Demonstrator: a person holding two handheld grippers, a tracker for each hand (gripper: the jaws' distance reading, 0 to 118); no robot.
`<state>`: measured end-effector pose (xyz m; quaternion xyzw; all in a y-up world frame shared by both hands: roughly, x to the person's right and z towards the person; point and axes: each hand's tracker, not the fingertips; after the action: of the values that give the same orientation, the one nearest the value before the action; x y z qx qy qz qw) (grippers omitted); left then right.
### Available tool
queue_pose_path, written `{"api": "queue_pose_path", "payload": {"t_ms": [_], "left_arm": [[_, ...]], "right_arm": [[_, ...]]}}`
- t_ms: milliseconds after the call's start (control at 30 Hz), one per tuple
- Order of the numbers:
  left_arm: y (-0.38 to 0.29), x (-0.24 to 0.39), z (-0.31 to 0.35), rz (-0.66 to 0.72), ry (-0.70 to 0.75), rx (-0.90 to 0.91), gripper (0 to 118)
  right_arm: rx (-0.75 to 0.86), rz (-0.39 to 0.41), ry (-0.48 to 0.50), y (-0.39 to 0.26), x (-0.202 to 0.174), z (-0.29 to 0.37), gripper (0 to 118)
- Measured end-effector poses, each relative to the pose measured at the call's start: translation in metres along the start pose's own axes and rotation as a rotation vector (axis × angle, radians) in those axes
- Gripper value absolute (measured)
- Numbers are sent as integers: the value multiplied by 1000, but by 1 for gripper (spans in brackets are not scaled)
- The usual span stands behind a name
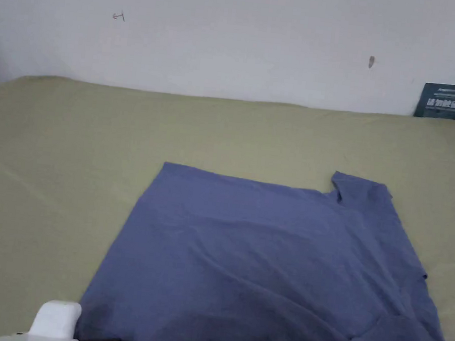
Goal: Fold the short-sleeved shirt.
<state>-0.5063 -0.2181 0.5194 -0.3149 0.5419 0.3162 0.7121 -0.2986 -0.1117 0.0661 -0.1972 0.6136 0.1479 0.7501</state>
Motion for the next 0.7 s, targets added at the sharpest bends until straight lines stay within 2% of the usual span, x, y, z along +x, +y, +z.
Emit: {"api": "queue_pose_path", "payload": {"t_ms": [67,100,133,167,200,267,300,333,400,500,567,600,633,667,700], "left_arm": [[1,1,-1,19,77,37,86],[1,2,7,15,102,87,65],[1,-5,10,30,83,108,20],[4,-13,13,65,-24,118,6],[6,-14,15,87,-84,116,6],[11,0,22,26,-1,85,6],[11,4,24,-11,0,89,6],[11,6,26,-30,1,112,6],[13,6,28,-16,-2,112,6],[16,7,34,6,-14,133,6],[17,4,34,4,-13,131,6],[16,4,34,1,-12,131,6],[16,5,34,1,-12,130,6],[15,1,31,1,-11,129,6],[14,-1,29,3,-12,126,6]], "right_arm": [[-36,-14,4,-4,6,-9,0],[-61,-23,-1,-5,10,-14,0],[-102,-40,-1,-7,14,-20,0],[-142,-66,1,-6,15,-25,3],[-159,-91,3,-7,18,-30,13],[-247,-126,30,-8,26,-48,68],[-284,-129,36,-9,27,-56,86],[-340,-119,62,-11,27,-64,83],[-348,-104,25,-13,25,-75,83],[-366,-74,24,-24,26,-89,82],[-397,-40,33,-28,24,-100,78],[-424,-5,36,-30,22,-105,68],[-450,20,28,-32,20,-111,44],[-456,36,21,-34,19,-115,15],[-456,33,19,-38,20,-119,5]]}}
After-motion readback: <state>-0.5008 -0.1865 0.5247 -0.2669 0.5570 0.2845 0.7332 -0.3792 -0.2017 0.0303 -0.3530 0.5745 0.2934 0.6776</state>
